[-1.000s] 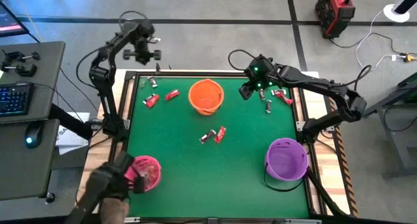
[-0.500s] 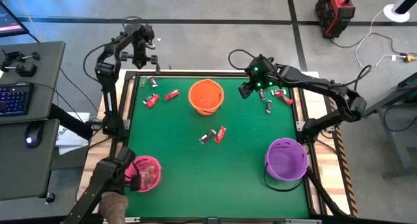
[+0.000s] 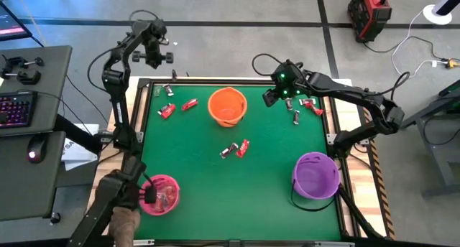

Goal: Sort candy by brand, put in halloween buckets
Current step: Put the green gummy into the pink bucket

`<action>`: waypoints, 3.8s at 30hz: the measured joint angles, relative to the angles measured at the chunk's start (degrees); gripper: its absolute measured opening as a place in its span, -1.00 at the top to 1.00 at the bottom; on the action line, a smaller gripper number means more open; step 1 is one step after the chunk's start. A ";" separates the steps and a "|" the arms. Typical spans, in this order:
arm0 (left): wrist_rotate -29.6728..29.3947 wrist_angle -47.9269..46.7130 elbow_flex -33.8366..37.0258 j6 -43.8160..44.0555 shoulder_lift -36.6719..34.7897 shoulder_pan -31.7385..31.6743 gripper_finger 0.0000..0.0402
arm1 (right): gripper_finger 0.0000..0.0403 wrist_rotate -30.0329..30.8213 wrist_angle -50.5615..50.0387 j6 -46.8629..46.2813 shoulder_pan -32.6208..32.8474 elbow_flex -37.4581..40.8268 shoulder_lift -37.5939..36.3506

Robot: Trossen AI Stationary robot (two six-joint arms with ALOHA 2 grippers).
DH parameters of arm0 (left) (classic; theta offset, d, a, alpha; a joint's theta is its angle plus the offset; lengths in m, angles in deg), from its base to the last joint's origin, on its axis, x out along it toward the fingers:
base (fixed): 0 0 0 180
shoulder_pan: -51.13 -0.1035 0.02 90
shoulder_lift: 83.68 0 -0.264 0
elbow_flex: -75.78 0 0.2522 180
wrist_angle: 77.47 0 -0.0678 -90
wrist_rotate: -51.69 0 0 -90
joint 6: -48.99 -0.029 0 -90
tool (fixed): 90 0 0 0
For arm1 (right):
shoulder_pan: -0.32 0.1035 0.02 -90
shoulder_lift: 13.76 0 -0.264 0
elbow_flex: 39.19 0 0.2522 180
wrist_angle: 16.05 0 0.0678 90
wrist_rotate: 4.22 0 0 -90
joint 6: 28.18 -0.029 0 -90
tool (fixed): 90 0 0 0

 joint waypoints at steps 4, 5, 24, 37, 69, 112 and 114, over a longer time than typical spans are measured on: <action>3.78 0.61 -3.98 0.43 -0.15 -0.78 1.00 | -0.01 -0.08 -0.04 -0.95 0.02 0.00 0.01; 4.89 0.10 -5.07 0.08 -0.21 -1.10 1.00 | -0.01 -0.14 -0.05 -1.24 0.02 0.00 0.01; 8.64 15.12 15.50 16.75 -15.91 3.42 1.00 | -0.01 0.47 0.65 -0.40 0.02 0.02 0.01; 0.62 25.84 30.33 28.63 -26.62 15.29 1.00 | -0.01 0.48 3.67 2.03 0.02 0.02 0.01; -43.19 52.88 72.43 76.74 -36.92 38.88 1.00 | -0.01 -5.86 7.15 -3.67 0.00 0.02 6.41; -47.38 22.21 48.50 85.91 -11.92 28.92 1.00 | -0.01 -18.84 2.29 3.13 -13.55 0.00 7.31; -46.81 22.87 48.53 83.92 -12.00 28.41 1.00 | -0.01 -18.84 2.25 2.35 -13.25 0.00 8.09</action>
